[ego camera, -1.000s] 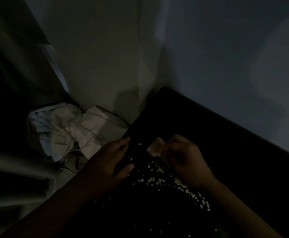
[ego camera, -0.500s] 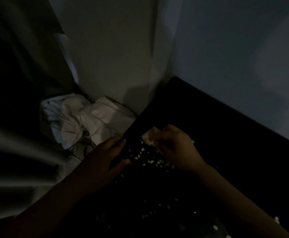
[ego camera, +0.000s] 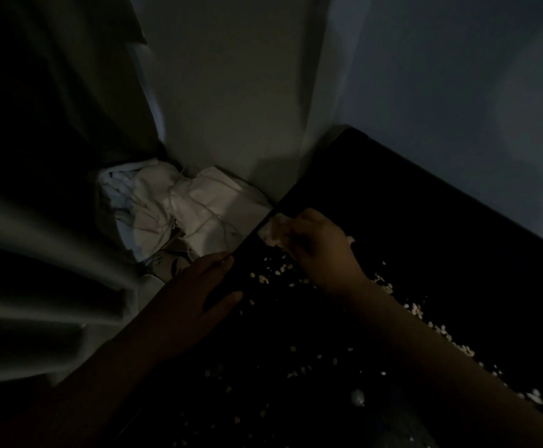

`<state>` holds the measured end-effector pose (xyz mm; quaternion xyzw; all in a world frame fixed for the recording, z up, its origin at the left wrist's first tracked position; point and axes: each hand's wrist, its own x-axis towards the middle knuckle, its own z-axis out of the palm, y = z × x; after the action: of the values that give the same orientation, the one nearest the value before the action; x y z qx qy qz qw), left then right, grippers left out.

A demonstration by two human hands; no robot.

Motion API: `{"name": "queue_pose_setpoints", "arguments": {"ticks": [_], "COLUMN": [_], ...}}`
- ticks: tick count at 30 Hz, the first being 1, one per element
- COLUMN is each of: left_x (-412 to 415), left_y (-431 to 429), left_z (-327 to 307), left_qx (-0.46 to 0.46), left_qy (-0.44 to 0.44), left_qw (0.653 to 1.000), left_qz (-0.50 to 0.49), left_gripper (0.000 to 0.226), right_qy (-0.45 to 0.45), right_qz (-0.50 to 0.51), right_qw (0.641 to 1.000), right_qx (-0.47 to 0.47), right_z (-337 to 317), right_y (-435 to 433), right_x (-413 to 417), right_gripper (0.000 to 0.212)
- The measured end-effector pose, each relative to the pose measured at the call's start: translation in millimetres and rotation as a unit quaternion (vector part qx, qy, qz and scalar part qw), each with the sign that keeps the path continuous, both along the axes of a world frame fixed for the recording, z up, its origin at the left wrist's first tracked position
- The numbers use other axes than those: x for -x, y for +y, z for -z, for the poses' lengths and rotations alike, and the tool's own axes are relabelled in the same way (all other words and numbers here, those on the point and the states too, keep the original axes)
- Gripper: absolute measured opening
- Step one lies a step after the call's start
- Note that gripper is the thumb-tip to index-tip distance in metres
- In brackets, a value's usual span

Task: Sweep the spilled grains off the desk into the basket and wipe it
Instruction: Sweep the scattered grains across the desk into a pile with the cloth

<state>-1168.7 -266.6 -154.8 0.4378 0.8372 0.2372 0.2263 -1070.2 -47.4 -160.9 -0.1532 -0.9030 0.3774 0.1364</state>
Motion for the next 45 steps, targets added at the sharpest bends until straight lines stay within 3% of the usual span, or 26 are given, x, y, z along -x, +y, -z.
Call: {"name": "queue_pose_setpoints", "arguments": {"ticks": [4, 7, 12, 15, 20, 24, 26, 30, 35, 41, 45], "left_x": [-9.8, -14.8, -18.8, -18.4, -17.3, -21.2, -25.2, -31.6, -35.7, -31.5, -11.3], "left_y": [-9.2, -17.8, -24.6, -31.0, -47.3, -55.1, -57.3, -65.1, -74.7, -93.0, -111.8], "left_z": [-7.6, -8.8, -15.1, -14.3, -10.0, -9.4, -12.6, -15.6, -18.3, -12.9, -3.4], "left_qx": [-0.037, -0.032, 0.008, 0.021, 0.031, 0.027, 0.027, 0.031, 0.050, 0.023, -0.035], "left_qy": [0.017, 0.021, 0.024, 0.027, -0.021, -0.020, -0.029, -0.036, -0.039, -0.049, -0.176], "left_qw": [0.999, 0.999, 1.000, 0.999, 0.999, 0.999, 0.999, 0.997, 0.996, 0.996, 0.980], "left_qz": [0.018, 0.019, 0.004, 0.000, -0.024, -0.031, -0.035, -0.053, -0.070, -0.071, -0.091], "left_gripper": [0.095, 0.092, 0.101, 0.103, 0.114, 0.114, 0.112, 0.118, 0.094, 0.089, 0.033], "right_qy": [-0.047, -0.048, 0.055, 0.027, -0.029, -0.052, -0.008, 0.019, 0.038, 0.066, 0.032], "right_qz": [-0.085, -0.073, 0.015, 0.018, -0.063, -0.154, -0.126, 0.035, 0.107, 0.172, 0.192], "right_qw": [0.995, 0.996, 0.998, 0.999, 0.997, 0.986, 0.989, 0.999, 0.993, 0.980, 0.980], "right_qx": [0.024, 0.026, 0.040, 0.030, 0.037, 0.046, 0.074, 0.024, 0.029, 0.078, 0.036], "right_z": [-11.3, -24.4, -46.4, -24.5, 3.9, -30.8, -48.8, -55.8, -52.7, -42.5, -9.5], "right_y": [-16.9, -18.5, -31.2, -48.0, -61.4, -61.9, -60.3, -60.8, -91.4, -130.5, -160.2], "right_x": [-62.2, -88.5, -37.5, 0.0, -19.9, -71.4, -87.2, -86.3, -57.6, -16.5, 11.6], "right_gripper": [0.019, 0.011, 0.009, 0.013, 0.010, 0.021, 0.038, 0.025, 0.009, 0.014, 0.009]}}
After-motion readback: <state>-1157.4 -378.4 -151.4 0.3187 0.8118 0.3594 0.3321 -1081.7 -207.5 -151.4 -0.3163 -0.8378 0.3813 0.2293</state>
